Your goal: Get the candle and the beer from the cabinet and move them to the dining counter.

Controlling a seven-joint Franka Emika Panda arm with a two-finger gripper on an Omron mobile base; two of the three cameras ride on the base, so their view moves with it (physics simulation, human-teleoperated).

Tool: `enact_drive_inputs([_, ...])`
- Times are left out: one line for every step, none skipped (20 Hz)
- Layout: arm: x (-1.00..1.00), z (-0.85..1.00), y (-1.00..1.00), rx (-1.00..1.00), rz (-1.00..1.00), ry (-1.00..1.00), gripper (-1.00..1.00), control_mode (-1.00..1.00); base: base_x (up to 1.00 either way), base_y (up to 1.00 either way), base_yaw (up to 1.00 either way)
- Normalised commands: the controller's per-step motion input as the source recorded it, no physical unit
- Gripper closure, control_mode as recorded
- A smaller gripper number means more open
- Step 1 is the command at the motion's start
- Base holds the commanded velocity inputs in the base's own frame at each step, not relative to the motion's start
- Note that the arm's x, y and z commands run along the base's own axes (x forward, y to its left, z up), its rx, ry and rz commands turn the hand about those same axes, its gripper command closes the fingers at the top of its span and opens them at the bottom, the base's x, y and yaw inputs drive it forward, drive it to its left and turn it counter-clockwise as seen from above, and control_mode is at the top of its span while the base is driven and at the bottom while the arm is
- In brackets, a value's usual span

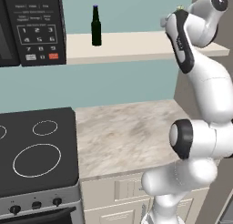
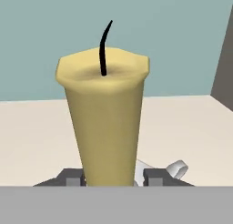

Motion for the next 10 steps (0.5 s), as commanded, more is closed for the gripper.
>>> enact_drive_inputs([-0.78, -0.23, 0.39, 0.00, 0.00, -0.15, 1.00, -1.00, 0.00, 0.00, 0.00])
enact_drive_inputs([-0.80, -0.23, 0.40, 0.00, 0.00, -0.16, 1.00, -1.00, 0.00, 0.00, 0.00])
enact_drive_inputs([-0.83, -0.30, 0.44, 0.00, 0.00, -0.17, 1.00, -1.00, 0.00, 0.00, 0.00])
enact_drive_inputs([-0.83, -0.28, 0.43, 0.00, 0.00, -0.17, 1.00, -1.00, 0.00, 0.00, 0.00])
enact_drive_inputs([-0.85, -0.27, 0.42, 0.00, 0.00, -0.17, 1.00, -1.00, 0.00, 0.00, 0.00])
enact_drive_inputs([-0.85, -0.23, 0.39, 0.00, 0.00, -0.15, 1.00, -1.00, 0.00, 0.00, 0.00])
enact_drive_inputs([-0.82, -0.13, 0.34, 0.01, 0.00, -0.10, 1.00, -1.00, 0.00, 0.00, 0.00])
enact_drive_inputs([-0.74, 0.00, 0.29, 0.06, 0.00, -0.02, 1.00, -1.00, 0.00, 0.00, 0.00])
enact_drive_inputs([-0.63, 0.11, 0.24, 0.10, 0.00, 0.00, 1.00, -1.00, 0.00, 0.00, 0.00])
enact_drive_inputs([-0.59, 0.22, 0.19, 0.11, 0.00, 0.05, 1.00, -1.00, 0.00, 0.00, 0.00])
